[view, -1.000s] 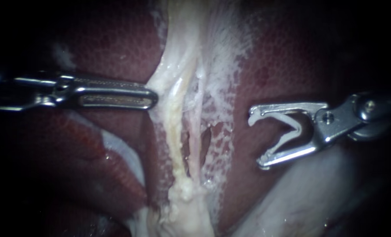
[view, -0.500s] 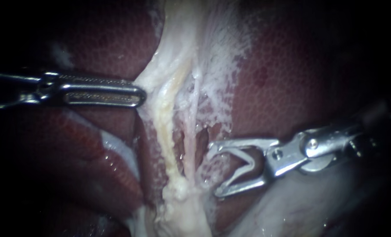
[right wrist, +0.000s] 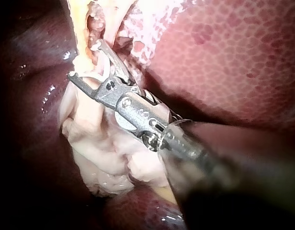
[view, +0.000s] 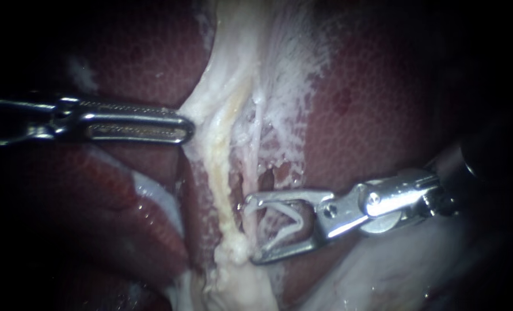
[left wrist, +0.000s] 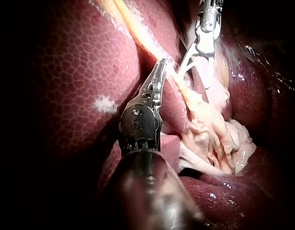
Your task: Clipping first clip left tube
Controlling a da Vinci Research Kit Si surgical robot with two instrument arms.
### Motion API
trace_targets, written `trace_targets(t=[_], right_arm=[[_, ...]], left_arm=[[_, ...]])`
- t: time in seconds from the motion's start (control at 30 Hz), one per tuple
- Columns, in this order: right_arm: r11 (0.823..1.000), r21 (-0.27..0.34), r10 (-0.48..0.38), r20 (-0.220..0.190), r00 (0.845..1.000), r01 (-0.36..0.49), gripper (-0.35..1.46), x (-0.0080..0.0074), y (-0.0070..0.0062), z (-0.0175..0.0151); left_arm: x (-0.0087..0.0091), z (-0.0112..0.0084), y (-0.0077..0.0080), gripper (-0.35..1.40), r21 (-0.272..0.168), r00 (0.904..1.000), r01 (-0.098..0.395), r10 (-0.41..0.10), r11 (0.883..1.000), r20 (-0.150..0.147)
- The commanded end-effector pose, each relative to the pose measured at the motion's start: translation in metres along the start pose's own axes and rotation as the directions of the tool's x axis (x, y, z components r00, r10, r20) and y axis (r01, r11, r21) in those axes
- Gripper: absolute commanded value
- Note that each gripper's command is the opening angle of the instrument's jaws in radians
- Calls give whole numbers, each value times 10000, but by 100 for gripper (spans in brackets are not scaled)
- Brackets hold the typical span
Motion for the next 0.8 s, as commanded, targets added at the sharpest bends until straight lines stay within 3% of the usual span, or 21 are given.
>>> trace_targets(t=[0.03, 0.4, 0.8], right_arm=[[10000, 32, -5, 6, 10000, 5, 60, 0, 0, 3], [9993, 361, 116, 37, 9999, -117, 60, -3, -2, 34], [9986, 474, 254, 47, 9997, -256, 60, 8, -2, 56]], left_arm=[[0, 1, 0, -35, -4, 10000, -3, 3, 10000, 0], [0, 2, -1, -35, -17, 10000, -2, 2, 10000, 2], [0, 5, -3, -35, -72, 10000, -2, 2, 10000, 9]])
